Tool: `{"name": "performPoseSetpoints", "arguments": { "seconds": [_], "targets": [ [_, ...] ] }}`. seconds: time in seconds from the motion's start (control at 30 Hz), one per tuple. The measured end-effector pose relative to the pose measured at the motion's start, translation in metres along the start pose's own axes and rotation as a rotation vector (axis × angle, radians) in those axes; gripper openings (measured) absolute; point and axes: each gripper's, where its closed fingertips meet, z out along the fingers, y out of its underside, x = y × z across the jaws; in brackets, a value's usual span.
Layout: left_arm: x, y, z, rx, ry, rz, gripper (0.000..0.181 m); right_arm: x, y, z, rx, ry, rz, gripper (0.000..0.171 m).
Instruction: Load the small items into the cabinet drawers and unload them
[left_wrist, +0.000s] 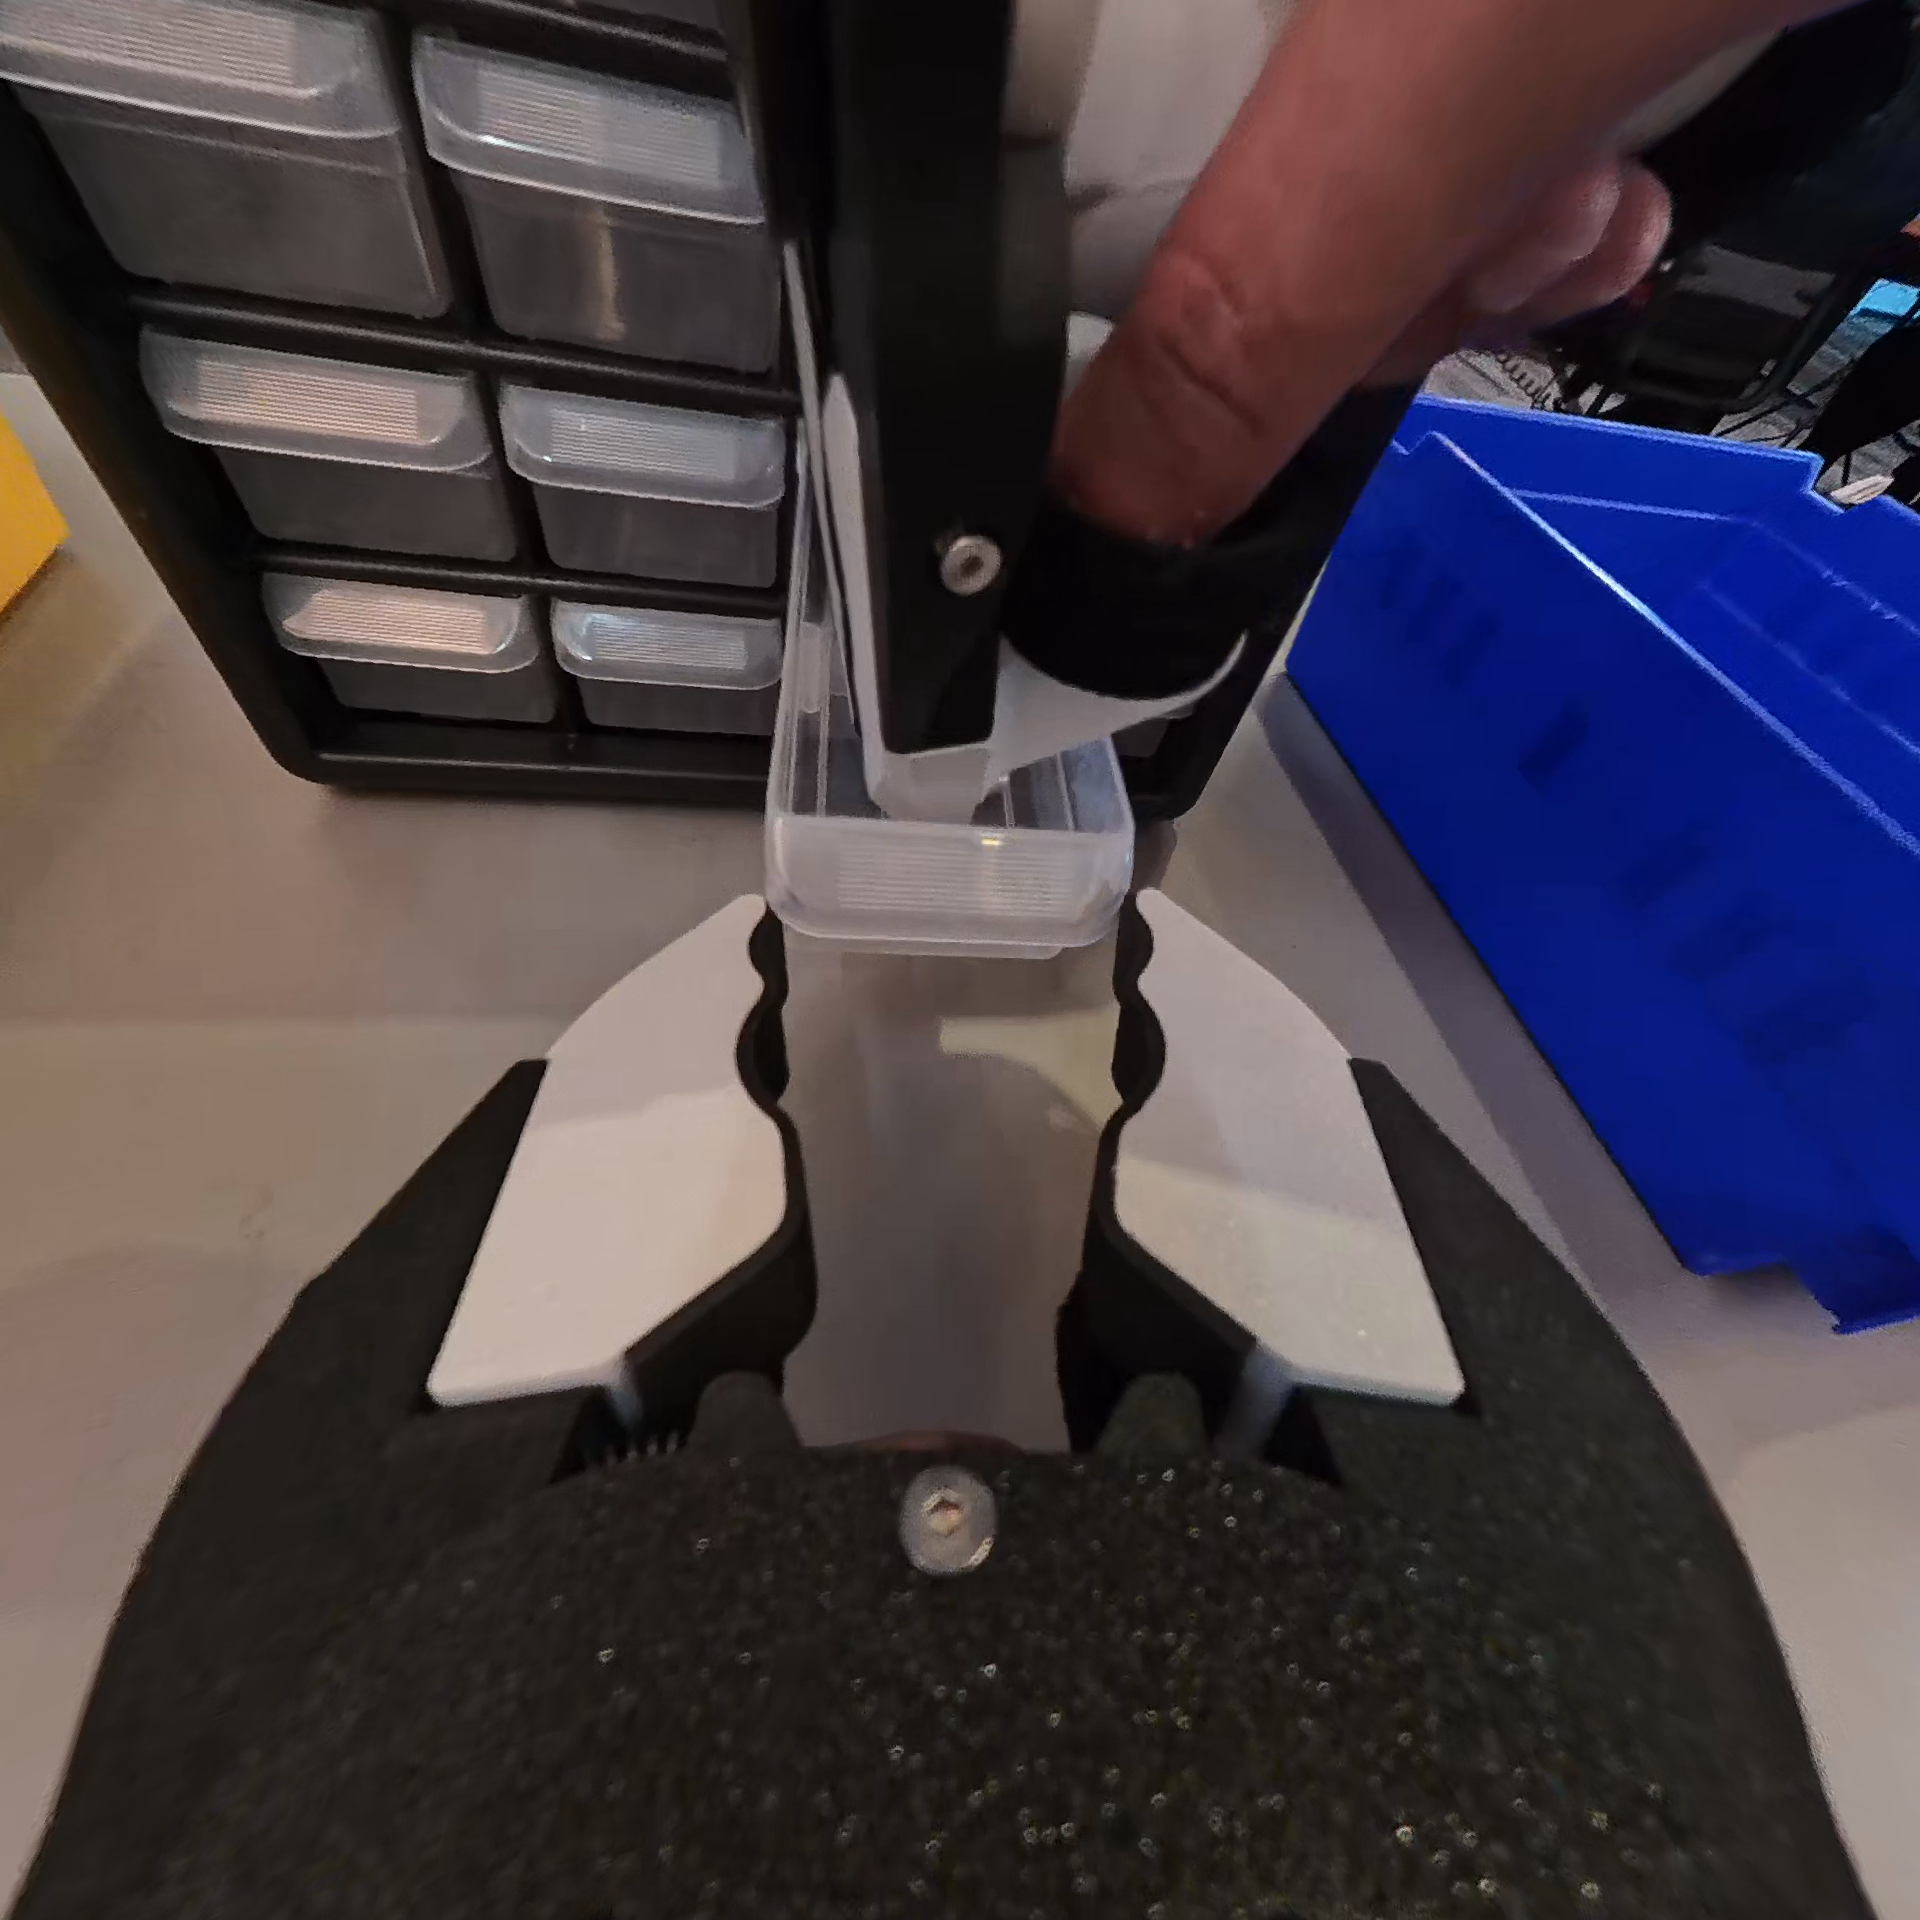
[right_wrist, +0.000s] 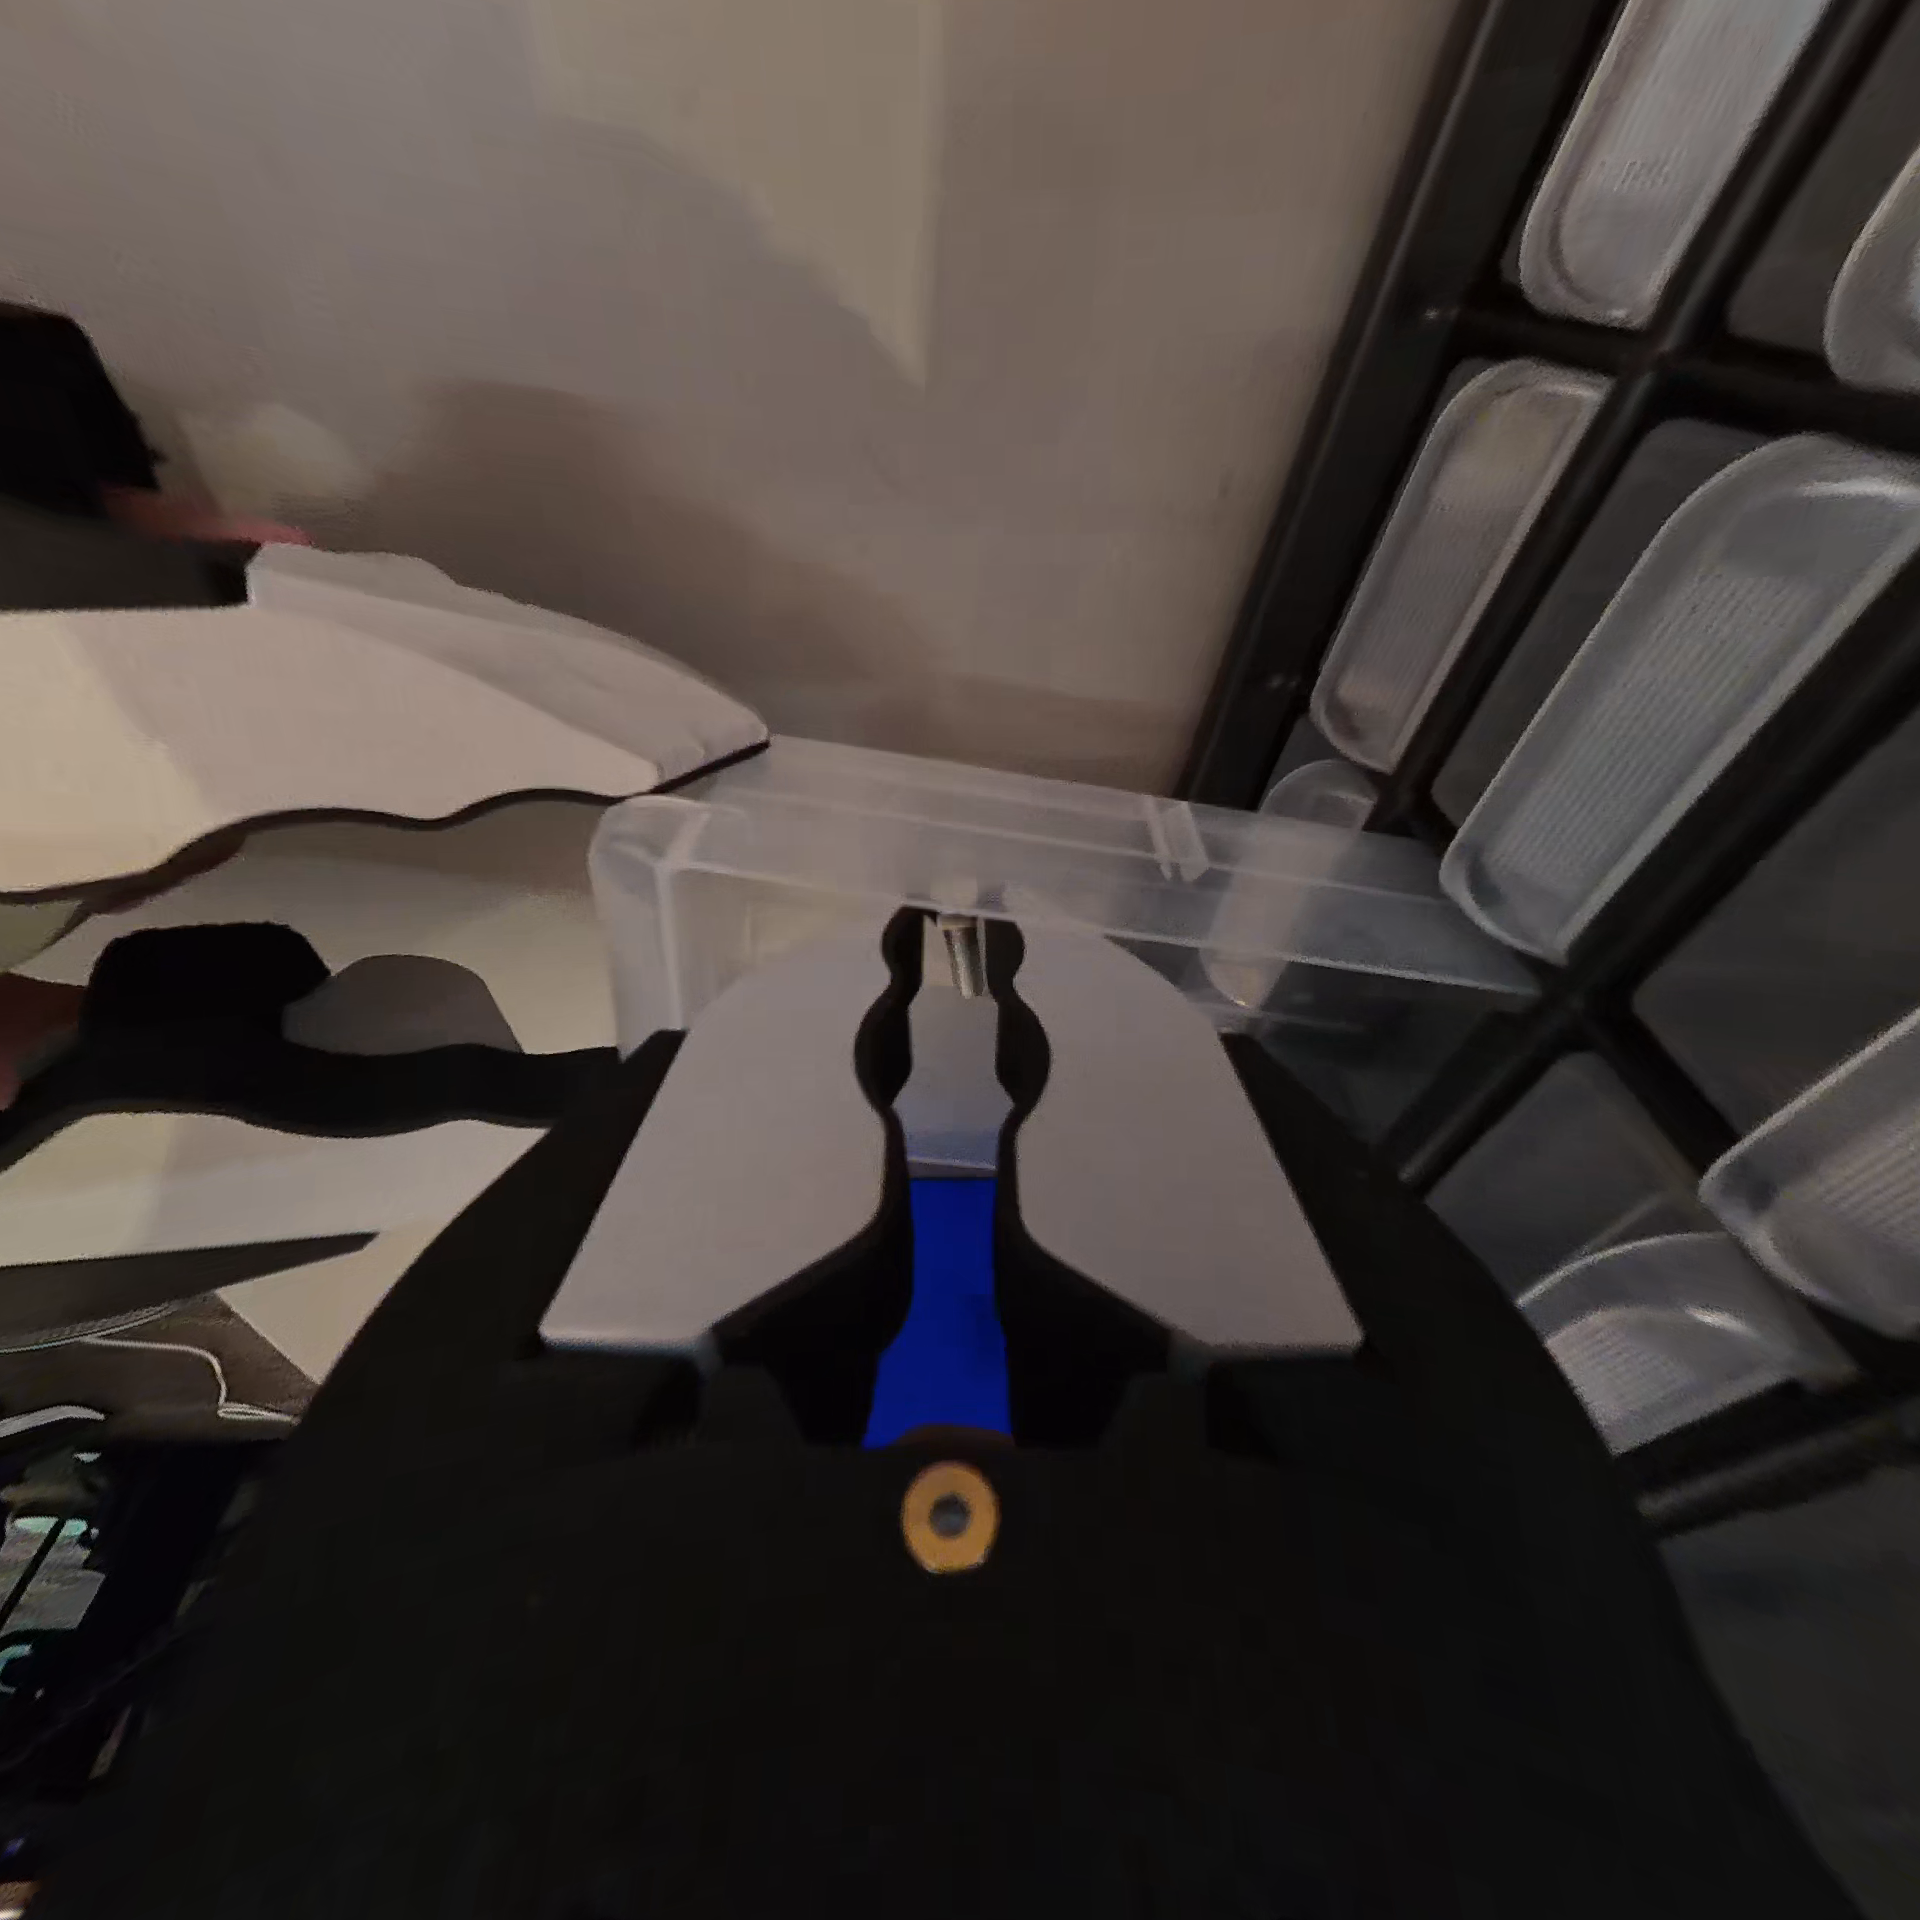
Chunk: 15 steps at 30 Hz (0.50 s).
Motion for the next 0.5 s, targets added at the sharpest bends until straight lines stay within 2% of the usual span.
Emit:
{"name": "performPoseSetpoints", "arguments": {
  "seconds": [0.17,0.3,0.4,0.5],
  "targets": [
    [-0.002,-0.002,-0.001,0.002,0.009,-0.002,0.061,0.003,-0.004,-0.017,0.096,0.011,0.023,0.011],
    [-0.002,-0.001,-0.001,-0.003,0.017,-0.012,0.061,-0.005,-0.002,-0.077,0.341,0.054,0.069,0.011],
    [-0.001,-0.001,0.0,-0.005,0.014,0.001,0.06,-0.019,0.028,-0.13,0.467,0.138,0.095,0.011],
    [-0.001,-0.002,0.001,-0.006,0.011,0.006,0.06,-0.03,0.079,-0.159,0.523,0.183,0.178,0.011]
  ]
}}
